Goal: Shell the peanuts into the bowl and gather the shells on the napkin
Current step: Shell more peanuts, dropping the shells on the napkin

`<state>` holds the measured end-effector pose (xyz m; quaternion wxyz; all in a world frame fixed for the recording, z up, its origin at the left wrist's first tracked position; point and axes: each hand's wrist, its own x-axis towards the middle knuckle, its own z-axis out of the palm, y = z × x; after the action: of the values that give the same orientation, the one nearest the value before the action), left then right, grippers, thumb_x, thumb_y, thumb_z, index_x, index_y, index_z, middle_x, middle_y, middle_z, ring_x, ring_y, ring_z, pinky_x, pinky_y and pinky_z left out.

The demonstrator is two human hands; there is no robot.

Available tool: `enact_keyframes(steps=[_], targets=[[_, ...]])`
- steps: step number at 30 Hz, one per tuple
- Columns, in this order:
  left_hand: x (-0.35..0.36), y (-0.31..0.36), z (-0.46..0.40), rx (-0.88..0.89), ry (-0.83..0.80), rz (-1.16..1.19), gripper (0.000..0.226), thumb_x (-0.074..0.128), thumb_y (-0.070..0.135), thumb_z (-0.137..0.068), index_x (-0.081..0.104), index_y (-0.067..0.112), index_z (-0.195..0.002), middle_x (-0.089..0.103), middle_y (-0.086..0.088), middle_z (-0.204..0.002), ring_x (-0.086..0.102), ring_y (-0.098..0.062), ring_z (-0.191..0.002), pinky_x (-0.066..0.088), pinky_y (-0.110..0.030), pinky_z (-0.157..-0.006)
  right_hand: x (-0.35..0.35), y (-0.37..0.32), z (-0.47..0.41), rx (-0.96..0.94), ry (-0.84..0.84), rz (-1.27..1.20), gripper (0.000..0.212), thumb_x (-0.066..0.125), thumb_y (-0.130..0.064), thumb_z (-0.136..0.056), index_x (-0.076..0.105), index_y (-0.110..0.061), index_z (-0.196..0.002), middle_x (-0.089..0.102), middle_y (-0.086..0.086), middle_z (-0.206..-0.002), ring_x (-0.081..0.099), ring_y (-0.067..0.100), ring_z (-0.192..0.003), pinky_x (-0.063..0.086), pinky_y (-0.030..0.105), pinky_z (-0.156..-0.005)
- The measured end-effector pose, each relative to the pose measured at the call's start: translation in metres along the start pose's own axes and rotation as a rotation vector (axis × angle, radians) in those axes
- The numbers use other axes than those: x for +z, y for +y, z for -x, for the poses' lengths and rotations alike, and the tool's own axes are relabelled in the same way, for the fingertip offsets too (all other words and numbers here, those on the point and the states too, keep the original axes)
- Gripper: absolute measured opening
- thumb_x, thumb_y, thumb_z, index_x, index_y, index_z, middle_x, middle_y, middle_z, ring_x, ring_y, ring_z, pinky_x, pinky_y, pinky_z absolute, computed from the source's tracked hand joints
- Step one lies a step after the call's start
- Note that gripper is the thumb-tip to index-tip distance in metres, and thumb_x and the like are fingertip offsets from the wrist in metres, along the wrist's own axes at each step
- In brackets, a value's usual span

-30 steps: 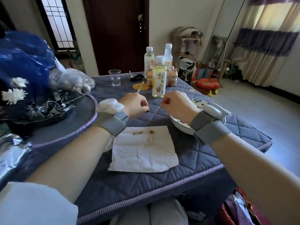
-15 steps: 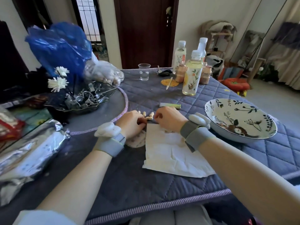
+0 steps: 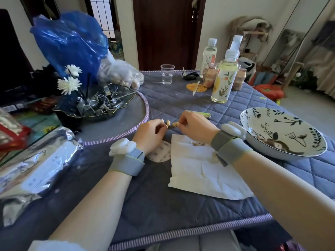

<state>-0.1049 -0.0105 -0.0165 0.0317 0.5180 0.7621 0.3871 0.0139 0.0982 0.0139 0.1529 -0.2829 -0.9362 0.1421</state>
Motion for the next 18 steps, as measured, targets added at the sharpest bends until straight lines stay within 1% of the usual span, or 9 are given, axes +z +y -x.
enact_keyframes(steps=[2, 3, 5, 7, 9, 12, 14, 16, 18], targets=[[0.001, 0.008, -0.001, -0.005, 0.001, 0.018, 0.021, 0.047, 0.024, -0.093, 0.06, 0.008, -0.088, 0.068, -0.014, -0.09, 0.059, -0.032, -0.087, 0.04, -0.033, -0.075, -0.01, 0.007, 0.011, -0.019, 0.024, -0.069, 0.019, 0.052, -0.021, -0.089, 0.057, -0.004, -0.097, 0.062, 0.013, -0.096, 0.051, 0.022, -0.082, 0.035, 0.024, -0.07], [0.002, 0.012, 0.0, -0.002, -0.022, 0.013, 0.024, 0.043, 0.028, -0.094, 0.057, 0.01, -0.087, 0.067, -0.013, -0.088, 0.058, -0.031, -0.085, 0.042, -0.036, -0.075, -0.013, 0.009, 0.017, -0.023, 0.031, -0.11, 0.02, 0.053, -0.023, -0.089, 0.058, -0.005, -0.096, 0.062, 0.011, -0.092, 0.05, 0.019, -0.079, 0.034, 0.022, -0.068], [0.006, 0.024, -0.001, 0.022, -0.085, 0.019, 0.028, 0.038, 0.035, -0.095, 0.051, 0.015, -0.081, 0.064, -0.009, -0.083, 0.056, -0.03, -0.085, 0.041, -0.037, -0.075, -0.021, 0.012, 0.028, -0.038, 0.047, -0.181, 0.022, 0.055, -0.026, -0.089, 0.059, -0.005, -0.094, 0.06, 0.007, -0.086, 0.05, 0.017, -0.074, 0.033, 0.018, -0.061], [0.01, 0.033, -0.001, 0.053, -0.14, 0.029, 0.031, 0.033, 0.037, -0.096, 0.044, 0.019, -0.074, 0.059, -0.005, -0.079, 0.056, -0.031, -0.086, 0.04, -0.038, -0.074, -0.024, 0.012, 0.034, -0.057, 0.046, -0.223, 0.019, 0.056, -0.024, -0.088, 0.06, -0.006, -0.092, 0.059, 0.004, -0.084, 0.051, 0.015, -0.073, 0.038, 0.013, -0.06], [0.015, 0.038, -0.003, 0.093, -0.155, 0.041, 0.032, 0.03, 0.033, -0.097, 0.043, 0.015, -0.075, 0.052, -0.002, -0.071, 0.054, -0.034, -0.084, 0.039, -0.04, -0.073, -0.026, 0.014, 0.035, -0.063, 0.044, -0.235, 0.016, 0.056, -0.023, -0.088, 0.061, -0.008, -0.09, 0.058, 0.002, -0.083, 0.051, 0.014, -0.072, 0.037, 0.006, -0.061], [0.02, 0.04, -0.006, 0.134, -0.163, 0.043, 0.031, 0.03, 0.031, -0.098, 0.044, 0.016, -0.075, 0.046, 0.002, -0.064, 0.053, -0.032, -0.078, 0.034, -0.036, -0.07, -0.026, 0.021, 0.036, -0.059, 0.061, -0.243, 0.015, 0.057, -0.023, -0.088, 0.061, -0.009, -0.089, 0.059, 0.003, -0.083, 0.051, 0.015, -0.073, 0.037, 0.007, -0.062], [0.022, 0.039, -0.008, 0.156, -0.164, 0.042, 0.031, 0.032, 0.032, -0.097, 0.039, 0.025, -0.068, 0.044, 0.006, -0.06, 0.048, -0.02, -0.064, 0.032, -0.034, -0.065, -0.025, 0.023, 0.037, -0.057, 0.073, -0.264, 0.014, 0.057, -0.021, -0.087, 0.061, -0.008, -0.09, 0.061, 0.005, -0.086, 0.051, 0.015, -0.074, 0.038, 0.007, -0.063], [0.026, 0.037, -0.01, 0.193, -0.146, 0.035, 0.033, 0.033, 0.033, -0.097, 0.034, 0.029, -0.064, 0.042, 0.006, -0.057, 0.043, -0.009, -0.058, 0.03, -0.032, -0.063, -0.025, 0.025, 0.038, -0.055, 0.088, -0.309, 0.013, 0.057, -0.02, -0.087, 0.06, -0.008, -0.091, 0.061, 0.004, -0.086, 0.051, 0.014, -0.074, 0.038, 0.009, -0.063], [0.029, 0.036, -0.011, 0.216, -0.092, 0.052, 0.031, 0.031, 0.039, -0.094, 0.037, 0.026, -0.066, 0.041, 0.006, -0.057, 0.042, -0.01, -0.057, 0.03, -0.032, -0.064, -0.023, 0.028, 0.039, -0.058, 0.112, -0.379, 0.01, 0.057, -0.022, -0.088, 0.057, -0.013, -0.088, 0.058, -0.001, -0.079, 0.049, 0.013, -0.07, 0.039, 0.012, -0.063]])
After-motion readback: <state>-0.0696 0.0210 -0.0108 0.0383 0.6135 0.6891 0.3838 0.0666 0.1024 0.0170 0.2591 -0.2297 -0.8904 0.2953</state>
